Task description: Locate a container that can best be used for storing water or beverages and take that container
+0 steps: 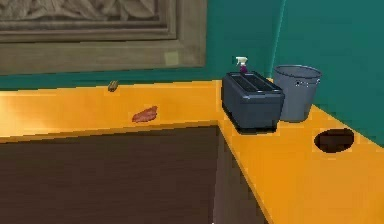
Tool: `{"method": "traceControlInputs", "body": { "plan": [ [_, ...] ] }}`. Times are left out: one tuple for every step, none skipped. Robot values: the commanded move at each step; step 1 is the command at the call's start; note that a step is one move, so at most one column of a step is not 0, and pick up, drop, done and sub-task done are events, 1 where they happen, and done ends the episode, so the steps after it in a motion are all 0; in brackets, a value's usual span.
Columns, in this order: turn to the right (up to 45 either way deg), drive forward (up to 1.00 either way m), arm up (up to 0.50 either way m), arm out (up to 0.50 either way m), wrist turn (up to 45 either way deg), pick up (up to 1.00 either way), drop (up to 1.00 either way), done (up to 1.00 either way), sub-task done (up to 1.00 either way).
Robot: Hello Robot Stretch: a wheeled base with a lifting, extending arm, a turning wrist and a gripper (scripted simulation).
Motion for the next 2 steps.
{"method": "traceControlInputs", "body": {
  "plan": [
    [0.0, 0.0, 0.38, 0.0, 0.0, 0.0, 0.0, 0.0, 0.0],
    [0.0, 0.0, 0.0, 0.06, 0.0, 0.0, 0.0, 0.0, 0.0]
  ]
}}
